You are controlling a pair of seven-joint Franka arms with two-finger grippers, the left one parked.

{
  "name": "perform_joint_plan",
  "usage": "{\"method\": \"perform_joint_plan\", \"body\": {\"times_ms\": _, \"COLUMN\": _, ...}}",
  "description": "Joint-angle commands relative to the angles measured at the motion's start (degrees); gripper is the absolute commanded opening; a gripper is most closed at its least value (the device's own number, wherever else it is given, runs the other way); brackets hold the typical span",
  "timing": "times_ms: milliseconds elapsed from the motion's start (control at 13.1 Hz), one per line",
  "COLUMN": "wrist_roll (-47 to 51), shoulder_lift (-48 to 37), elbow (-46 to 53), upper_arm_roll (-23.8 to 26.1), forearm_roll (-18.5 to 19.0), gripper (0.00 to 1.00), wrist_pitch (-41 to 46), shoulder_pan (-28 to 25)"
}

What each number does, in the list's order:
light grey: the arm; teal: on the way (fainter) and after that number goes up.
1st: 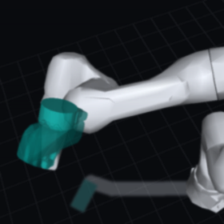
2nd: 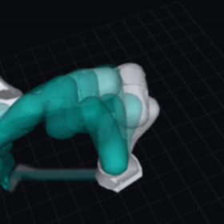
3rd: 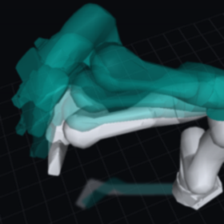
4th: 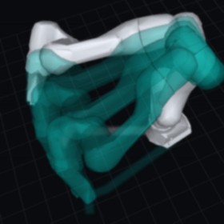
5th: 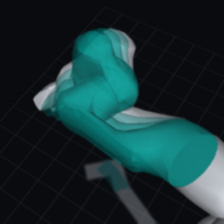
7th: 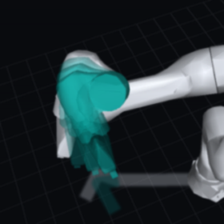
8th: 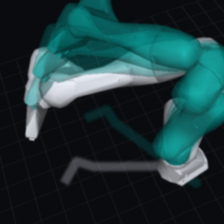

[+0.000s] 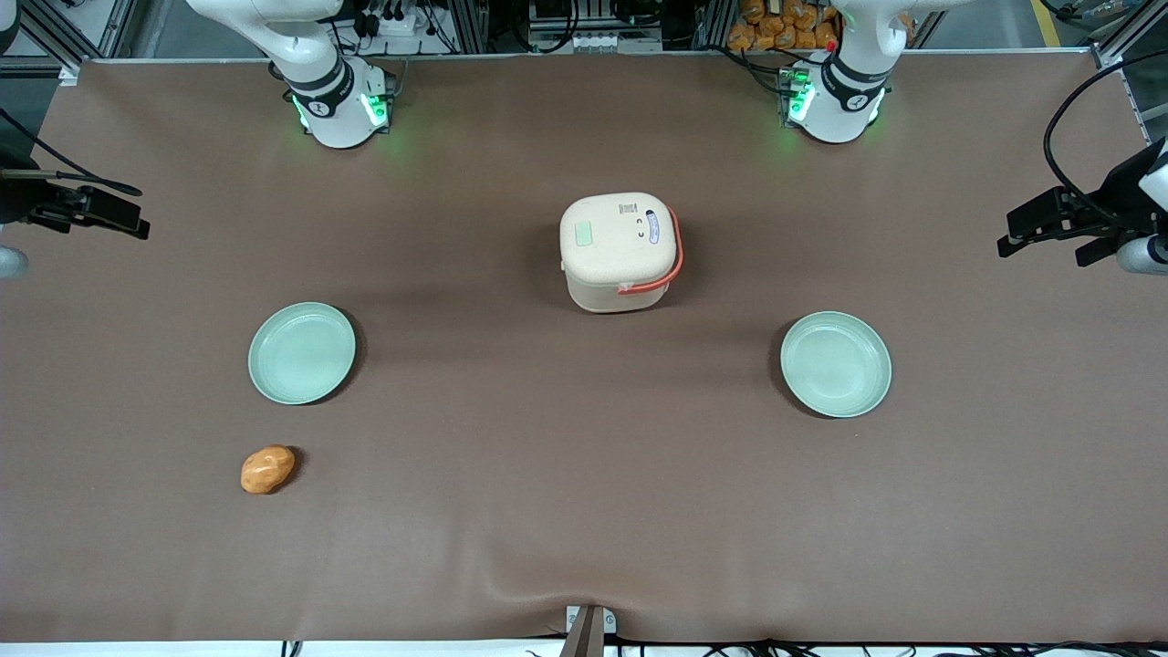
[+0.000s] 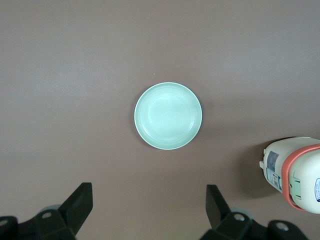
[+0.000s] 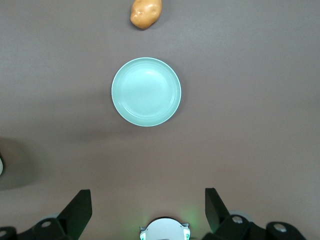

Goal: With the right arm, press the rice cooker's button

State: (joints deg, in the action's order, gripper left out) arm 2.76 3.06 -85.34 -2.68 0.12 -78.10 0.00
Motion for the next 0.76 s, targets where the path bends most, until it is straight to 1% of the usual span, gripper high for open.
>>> {"method": "perform_joint_plan", "body": {"times_ms": 0, "wrist_roll": -0.8, "shoulder_lift": -0.4, "elbow": 0.3, "upper_arm_roll": -0.2, "forearm_roll": 0.8, "gripper": 1.00, "wrist_pitch": 0.7, "shoulder_pan": -0.3}}
{"method": "perform_joint_plan", "body": {"times_ms": 458, "wrist_roll": -0.8, "shoulder_lift": -0.4, "elbow": 0.3, "upper_arm_roll": -0.1, "forearm_roll": 0.7, "gripper": 1.00, "wrist_pitch": 0.7, "shoulder_pan": -0.3}}
{"method": "perform_joint_plan", "body": {"times_ms": 686, "wrist_roll": -0.8, "shoulder_lift": -0.3, "elbow": 1.1, "upper_arm_roll": 0.0, "forearm_roll": 1.3, "gripper": 1.00, "wrist_pitch": 0.7, "shoulder_pan": -0.4}}
